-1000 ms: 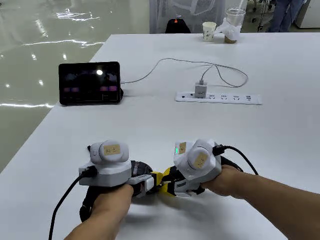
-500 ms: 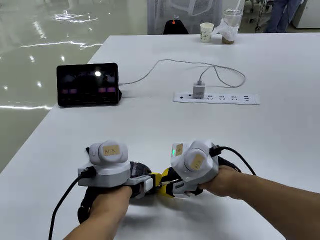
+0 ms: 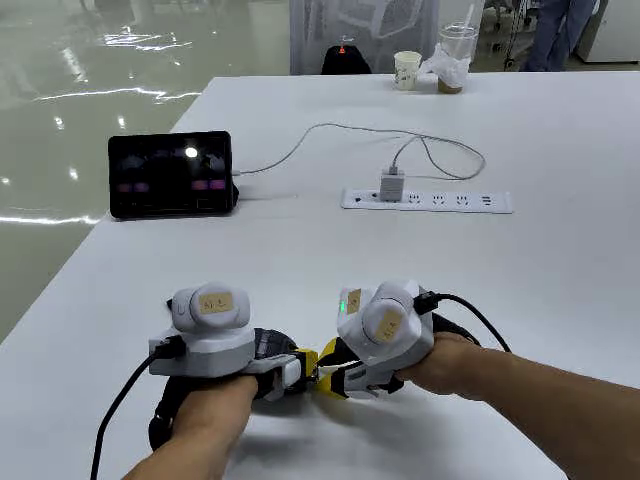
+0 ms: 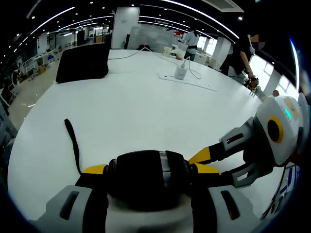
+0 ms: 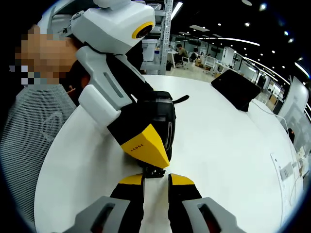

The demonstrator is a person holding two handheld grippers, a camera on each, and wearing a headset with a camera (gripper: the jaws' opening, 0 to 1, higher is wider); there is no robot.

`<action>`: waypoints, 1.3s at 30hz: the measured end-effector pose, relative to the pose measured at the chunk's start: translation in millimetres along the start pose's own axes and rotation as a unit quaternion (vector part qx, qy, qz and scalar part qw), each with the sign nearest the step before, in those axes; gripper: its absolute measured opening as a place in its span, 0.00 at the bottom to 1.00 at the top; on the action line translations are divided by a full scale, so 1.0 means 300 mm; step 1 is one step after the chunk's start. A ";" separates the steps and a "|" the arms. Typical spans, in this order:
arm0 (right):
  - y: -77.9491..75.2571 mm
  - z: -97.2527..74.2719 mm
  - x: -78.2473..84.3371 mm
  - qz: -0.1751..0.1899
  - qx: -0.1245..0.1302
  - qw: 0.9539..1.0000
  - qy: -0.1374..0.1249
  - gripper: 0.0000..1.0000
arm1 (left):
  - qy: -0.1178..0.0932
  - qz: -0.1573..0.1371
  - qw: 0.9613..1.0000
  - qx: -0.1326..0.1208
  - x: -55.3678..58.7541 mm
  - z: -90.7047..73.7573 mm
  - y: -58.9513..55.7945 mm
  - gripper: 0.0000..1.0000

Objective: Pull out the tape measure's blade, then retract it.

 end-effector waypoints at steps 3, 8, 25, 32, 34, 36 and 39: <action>0.000 -0.015 0.004 0.006 0.004 1.000 -0.001 0.16 | -0.001 0.010 1.000 0.000 -0.007 -0.004 -0.002 0.64; 0.009 -0.040 0.002 0.016 0.012 1.000 -0.007 0.19 | -0.005 0.014 1.000 0.004 -0.018 -0.016 0.001 0.64; 0.037 -0.143 0.037 0.045 0.054 0.997 -0.012 0.27 | -0.020 0.057 0.998 0.029 -0.011 -0.089 0.000 0.71; 0.054 -0.200 0.070 0.073 0.079 0.994 -0.016 0.32 | -0.024 0.076 0.996 0.043 0.002 -0.120 -0.010 0.73; 0.060 -0.212 0.077 0.076 0.083 0.994 -0.018 0.33 | -0.024 0.082 0.995 0.044 0.005 -0.128 -0.012 0.74; 0.066 -0.229 0.085 0.080 0.089 0.993 -0.019 0.33 | -0.027 0.089 0.994 0.049 0.010 -0.135 -0.011 0.74; 0.076 -0.254 0.096 0.085 0.101 0.991 -0.022 0.34 | -0.030 0.097 0.993 0.055 0.019 -0.149 -0.010 0.75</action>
Point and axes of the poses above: the centre of the closed fingertips' face, and the gripper's own axes: z roughly forward along the fingers, y roughly to its left, x roughly out of its underside, the point moved 6 cm from there along -z, roughly backward along the fingers, and after that the axes turned 1 degree about -z, right-handed, at the moved point
